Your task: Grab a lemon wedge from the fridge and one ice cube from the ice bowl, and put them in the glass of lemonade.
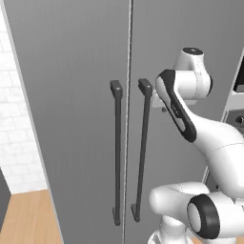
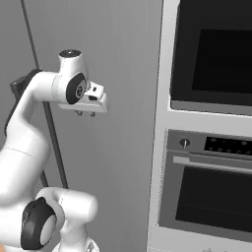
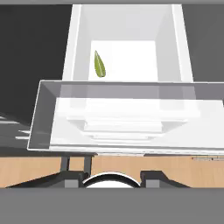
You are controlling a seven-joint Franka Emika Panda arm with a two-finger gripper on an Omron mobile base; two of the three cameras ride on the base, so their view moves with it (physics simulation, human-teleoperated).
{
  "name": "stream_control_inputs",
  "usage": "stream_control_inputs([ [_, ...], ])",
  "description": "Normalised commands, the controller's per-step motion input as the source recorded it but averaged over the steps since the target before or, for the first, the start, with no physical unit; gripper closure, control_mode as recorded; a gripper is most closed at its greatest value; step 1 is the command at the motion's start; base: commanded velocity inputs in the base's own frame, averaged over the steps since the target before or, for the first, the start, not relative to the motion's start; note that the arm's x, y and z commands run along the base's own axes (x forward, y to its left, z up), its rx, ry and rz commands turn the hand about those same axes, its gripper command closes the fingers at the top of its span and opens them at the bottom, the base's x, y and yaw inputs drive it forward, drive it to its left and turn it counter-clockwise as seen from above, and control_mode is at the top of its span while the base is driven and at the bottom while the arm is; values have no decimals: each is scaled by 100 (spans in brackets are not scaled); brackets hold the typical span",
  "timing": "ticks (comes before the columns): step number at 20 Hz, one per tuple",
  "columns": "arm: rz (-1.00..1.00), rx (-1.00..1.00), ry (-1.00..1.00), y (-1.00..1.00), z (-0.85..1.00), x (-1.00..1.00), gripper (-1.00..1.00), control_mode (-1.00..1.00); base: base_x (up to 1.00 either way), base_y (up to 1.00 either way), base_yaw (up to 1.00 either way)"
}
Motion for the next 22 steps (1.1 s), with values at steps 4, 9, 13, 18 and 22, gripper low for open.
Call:
stream_control_inputs([
  [4, 0, 0, 0, 0, -1, -59, -100, -100, 0, 0, 0],
  [9, 0, 0, 0, 2, -16, -80, -100, -100, 0, 0, 0],
  [13, 0, 0, 2, 15, -51, -46, -100, -100, 0, 0, 0],
  [18, 0, -1, 14, 21, -48, -9, -100, -100, 0, 0, 0],
  [22, 0, 0, 5, 0, -4, -4, -100, -100, 0, 0, 0],
])
